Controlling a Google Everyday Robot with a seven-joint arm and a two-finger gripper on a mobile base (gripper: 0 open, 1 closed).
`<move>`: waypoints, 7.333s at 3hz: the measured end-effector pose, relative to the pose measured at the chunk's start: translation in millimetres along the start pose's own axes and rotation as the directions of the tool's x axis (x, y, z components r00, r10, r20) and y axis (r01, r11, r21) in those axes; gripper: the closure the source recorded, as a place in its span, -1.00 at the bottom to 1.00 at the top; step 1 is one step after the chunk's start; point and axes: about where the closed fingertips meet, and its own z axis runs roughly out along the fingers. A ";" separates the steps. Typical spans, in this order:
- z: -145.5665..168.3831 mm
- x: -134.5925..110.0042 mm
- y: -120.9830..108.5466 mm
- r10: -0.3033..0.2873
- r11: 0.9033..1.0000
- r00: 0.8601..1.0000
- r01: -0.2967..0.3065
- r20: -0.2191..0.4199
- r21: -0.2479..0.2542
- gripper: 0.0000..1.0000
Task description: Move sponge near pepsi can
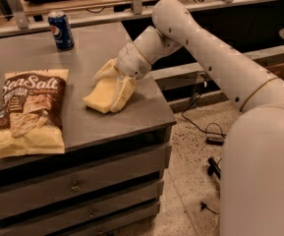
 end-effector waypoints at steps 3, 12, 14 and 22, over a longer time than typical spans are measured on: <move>-10.2 -2.6 -4.3 -0.019 1.000 0.997 0.018 0.068 0.026 1.00; -160.8 30.3 -155.7 0.067 0.800 0.995 -0.010 -0.072 0.600 1.00; -168.4 34.9 -195.0 0.171 0.694 0.985 -0.097 -0.032 0.713 1.00; -70.5 46.6 -280.4 0.408 0.587 0.897 -0.402 0.172 0.703 -0.58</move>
Offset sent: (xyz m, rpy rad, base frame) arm -0.0017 0.0011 -0.0026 0.0799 0.0226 0.0612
